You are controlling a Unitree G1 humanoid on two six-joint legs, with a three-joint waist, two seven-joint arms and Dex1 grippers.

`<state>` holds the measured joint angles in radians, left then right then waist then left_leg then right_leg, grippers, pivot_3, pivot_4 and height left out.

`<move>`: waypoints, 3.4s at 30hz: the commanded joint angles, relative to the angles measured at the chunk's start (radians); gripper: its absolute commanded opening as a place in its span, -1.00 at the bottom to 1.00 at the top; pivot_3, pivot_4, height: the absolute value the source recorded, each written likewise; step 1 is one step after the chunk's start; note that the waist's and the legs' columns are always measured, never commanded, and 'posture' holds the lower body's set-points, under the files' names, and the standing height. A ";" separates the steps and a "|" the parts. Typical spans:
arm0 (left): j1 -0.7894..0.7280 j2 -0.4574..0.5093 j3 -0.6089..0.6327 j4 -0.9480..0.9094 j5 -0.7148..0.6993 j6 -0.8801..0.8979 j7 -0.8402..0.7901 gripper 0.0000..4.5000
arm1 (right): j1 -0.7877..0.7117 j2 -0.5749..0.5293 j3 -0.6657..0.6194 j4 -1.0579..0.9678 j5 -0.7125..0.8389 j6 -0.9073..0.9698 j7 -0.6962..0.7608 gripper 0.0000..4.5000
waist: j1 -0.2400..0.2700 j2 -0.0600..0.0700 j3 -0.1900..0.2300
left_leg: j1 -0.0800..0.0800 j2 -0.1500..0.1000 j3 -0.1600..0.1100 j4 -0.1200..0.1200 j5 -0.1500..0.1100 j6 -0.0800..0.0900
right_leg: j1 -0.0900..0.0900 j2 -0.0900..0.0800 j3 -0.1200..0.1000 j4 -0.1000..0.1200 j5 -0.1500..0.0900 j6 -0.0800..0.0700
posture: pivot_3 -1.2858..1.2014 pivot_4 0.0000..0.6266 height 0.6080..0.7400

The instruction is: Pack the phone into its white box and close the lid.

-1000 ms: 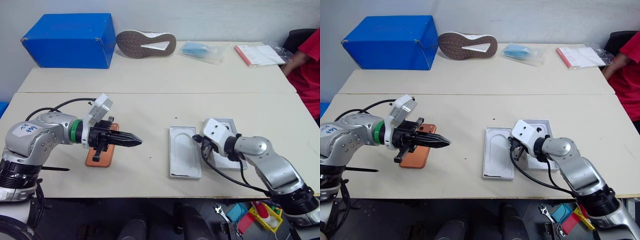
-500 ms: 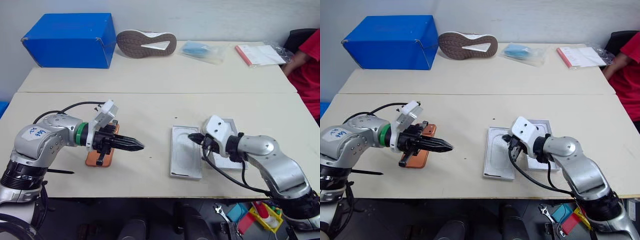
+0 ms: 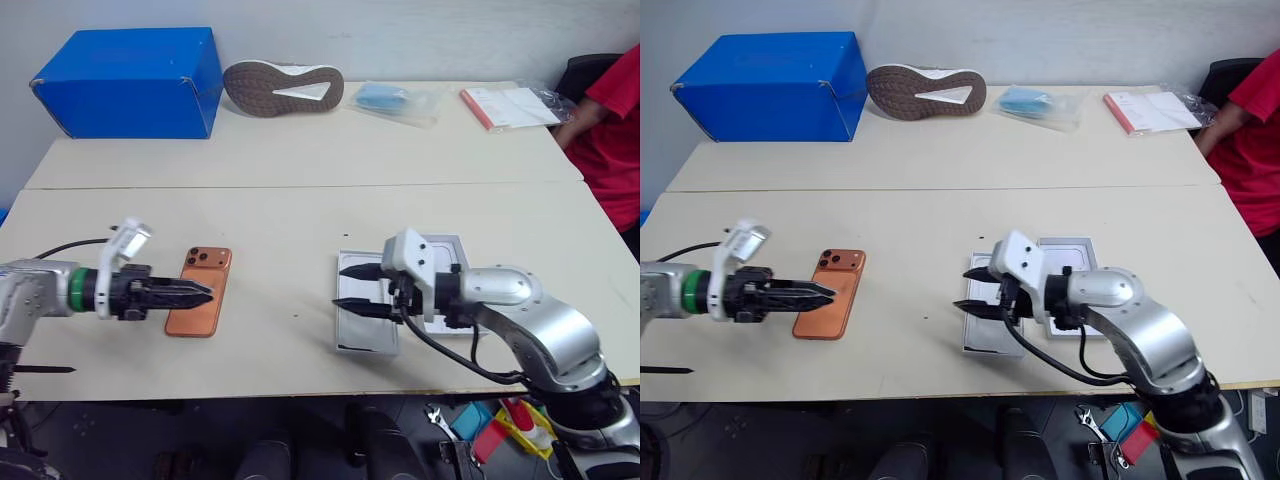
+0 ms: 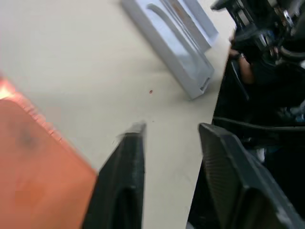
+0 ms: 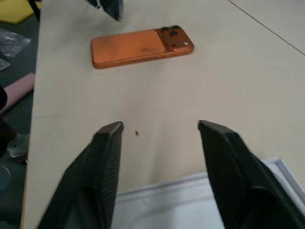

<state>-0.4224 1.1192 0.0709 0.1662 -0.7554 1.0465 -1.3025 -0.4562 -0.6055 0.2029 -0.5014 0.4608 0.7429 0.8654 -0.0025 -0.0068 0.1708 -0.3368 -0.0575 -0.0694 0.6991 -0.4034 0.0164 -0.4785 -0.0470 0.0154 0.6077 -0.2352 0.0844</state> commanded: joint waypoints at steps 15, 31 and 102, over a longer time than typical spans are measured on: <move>-0.246 0.021 -0.209 0.519 0.299 0.075 -0.080 1.00 | -0.226 0.285 0.363 0.466 -0.385 -0.386 -0.023 -0.56 | -0.011 -0.001 -0.001 | 0.000 -0.001 0.002 0.001 0.000 0.000 | -0.002 -0.001 -0.011 0.004 0.000 -0.001 | 0.03 -0.52 1.00; -0.285 -0.180 -0.340 0.435 0.385 0.167 -0.139 1.00 | -0.292 0.427 0.439 0.701 -0.563 -0.528 0.019 -0.99 | -0.001 0.010 -0.013 | 0.003 -0.019 -0.002 0.003 0.005 0.008 | -0.001 -0.017 -0.024 0.015 -0.001 -0.001 | 0.03 -0.52 1.00; -0.253 -0.336 0.057 0.210 -0.058 0.568 0.736 1.00 | -0.344 0.484 0.363 0.914 -0.721 -0.677 0.009 -0.99 | -0.007 0.018 -0.026 | 0.032 -0.018 -0.026 -0.018 0.014 -0.006 | 0.031 -0.022 -0.024 0.003 -0.005 -0.005 | 0.03 -0.52 1.00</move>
<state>-0.6629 0.8001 0.1294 0.3612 -0.8165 1.6267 -0.6057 -0.7830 -0.1420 0.5685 0.4132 -0.2572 0.0714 0.8768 -0.0092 0.0112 0.1450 -0.3046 -0.0753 -0.0959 0.6814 -0.3894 0.0107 -0.4478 -0.0689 -0.0085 0.6111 -0.2402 0.0789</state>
